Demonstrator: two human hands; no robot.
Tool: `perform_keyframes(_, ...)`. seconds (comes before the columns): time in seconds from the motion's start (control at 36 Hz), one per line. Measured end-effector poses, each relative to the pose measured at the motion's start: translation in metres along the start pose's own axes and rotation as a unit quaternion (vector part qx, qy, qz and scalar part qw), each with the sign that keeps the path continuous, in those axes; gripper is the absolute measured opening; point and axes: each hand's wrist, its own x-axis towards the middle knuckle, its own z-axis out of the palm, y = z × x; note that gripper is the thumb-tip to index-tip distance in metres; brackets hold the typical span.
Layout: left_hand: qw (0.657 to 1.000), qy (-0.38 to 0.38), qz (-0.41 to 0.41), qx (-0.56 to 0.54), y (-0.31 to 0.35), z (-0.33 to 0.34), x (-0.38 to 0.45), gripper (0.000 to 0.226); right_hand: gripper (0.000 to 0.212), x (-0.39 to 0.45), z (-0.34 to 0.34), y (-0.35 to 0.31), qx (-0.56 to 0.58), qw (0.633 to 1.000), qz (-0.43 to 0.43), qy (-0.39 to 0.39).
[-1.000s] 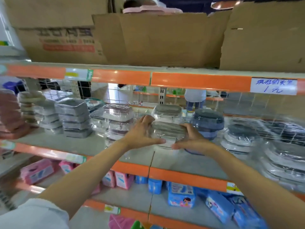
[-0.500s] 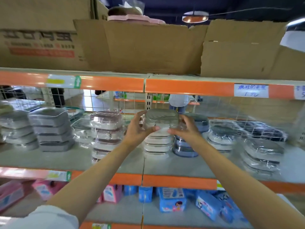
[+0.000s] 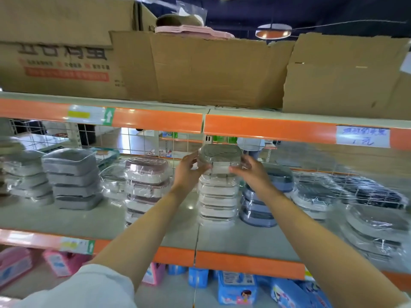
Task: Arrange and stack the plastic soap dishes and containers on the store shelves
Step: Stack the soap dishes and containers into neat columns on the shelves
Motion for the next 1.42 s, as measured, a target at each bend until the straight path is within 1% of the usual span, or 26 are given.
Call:
perform_keyframes(0.06, 1.0, 0.009, -0.002, -0.011, -0.001, 0.002, 0.004, 0.023, 0.076, 0.005, 0.002, 0.001, -0.007, 1.0, -0.003, 0.013)
perform_keyframes(0.08, 1.0, 0.01, -0.006, -0.013, -0.001, 0.002, 0.006, 0.023, 0.074, 0.008, 0.002, 0.0, -0.008, 1.0, -0.003, 0.019)
perform_keyframes(0.17, 1.0, -0.011, -0.022, -0.005, -0.006, 0.006, 0.013, 0.011, 0.07, 0.014, 0.001, 0.0, -0.027, 0.999, 0.002, 0.019)
perform_keyframes(0.19, 0.999, -0.02, -0.033, -0.003, -0.008, 0.006, 0.014, 0.016, 0.069, 0.015, 0.002, 0.001, -0.038, 0.999, 0.007, 0.012)
perform_keyframes(0.25, 0.998, -0.024, -0.056, -0.009, -0.01, 0.006, 0.015, 0.035, 0.068, 0.016, 0.003, 0.002, -0.055, 0.998, 0.015, 0.002)
perform_keyframes(0.31, 0.998, -0.022, -0.062, -0.001, -0.008, 0.005, 0.013, 0.047, 0.067, 0.016, 0.005, 0.004, -0.052, 0.999, 0.016, 0.002)
perform_keyframes(0.42, 0.996, -0.023, -0.081, 0.025, -0.008, 0.004, 0.01, 0.058, 0.071, 0.016, 0.005, 0.006, -0.039, 0.999, 0.019, -0.003)
perform_keyframes(0.47, 0.995, -0.027, -0.089, 0.034, -0.01, 0.003, 0.006, 0.06, 0.073, 0.014, 0.004, 0.006, -0.038, 0.999, 0.021, -0.001)
perform_keyframes(0.56, 0.994, -0.021, -0.096, 0.049, -0.011, 0.003, -0.001, 0.057, 0.074, 0.009, -0.001, 0.006, -0.043, 0.999, 0.022, 0.006)
perform_keyframes(0.61, 0.994, -0.016, -0.089, 0.069, -0.009, 0.004, -0.007, 0.049, 0.067, 0.004, -0.006, 0.006, -0.044, 0.999, 0.018, 0.004)
perform_keyframes(0.69, 0.987, -0.014, -0.036, 0.156, -0.006, 0.004, -0.02, 0.041, 0.056, -0.003, -0.014, 0.011, -0.07, 0.997, 0.01, -0.001)
perform_keyframes(0.78, 0.971, -0.031, 0.013, 0.235, -0.01, 0.0, -0.031, 0.037, 0.052, -0.011, -0.023, 0.02, -0.112, 0.993, 0.01, -0.022)
perform_keyframes(0.86, 0.958, -0.042, 0.028, 0.284, -0.015, 0.0, -0.038, 0.038, 0.029, -0.018, -0.03, 0.031, -0.163, 0.986, -0.002, -0.028)
perform_keyframes(0.92, 0.947, -0.057, 0.019, 0.314, -0.014, 0.003, -0.044, 0.037, 0.033, -0.021, -0.032, 0.039, -0.192, 0.981, -0.02, -0.031)
perform_keyframes(0.97, 0.935, -0.07, 0.018, 0.347, -0.013, 0.006, -0.051, 0.036, 0.032, -0.024, -0.031, 0.047, -0.212, 0.976, -0.029, -0.046)
perform_keyframes(1.06, 0.92, -0.092, 0.013, 0.38, -0.015, 0.011, -0.064, 0.035, 0.039, -0.033, -0.028, 0.052, -0.227, 0.97, -0.032, -0.082)
perform_keyframes(1.14, 0.905, -0.112, -0.014, 0.409, -0.016, 0.01, -0.075, 0.036, 0.047, -0.038, -0.019, 0.057, -0.242, 0.962, -0.047, -0.113)
perform_keyframes(1.19, 0.902, -0.109, -0.033, 0.416, -0.017, 0.005, -0.083, 0.04, 0.053, -0.041, -0.01, 0.061, -0.248, 0.957, -0.063, -0.138)
perform_keyframes(1.28, 0.91, -0.085, -0.084, 0.398, -0.017, -0.008, -0.103, 0.044, 0.054, -0.051, 0.01, 0.065, -0.246, 0.952, -0.066, -0.17)
perform_keyframes(1.42, 0.902, -0.049, -0.141, 0.404, -0.024, -0.043, -0.138, 0.034, 0.047, -0.073, 0.057, 0.065, -0.25, 0.934, -0.092, -0.237)
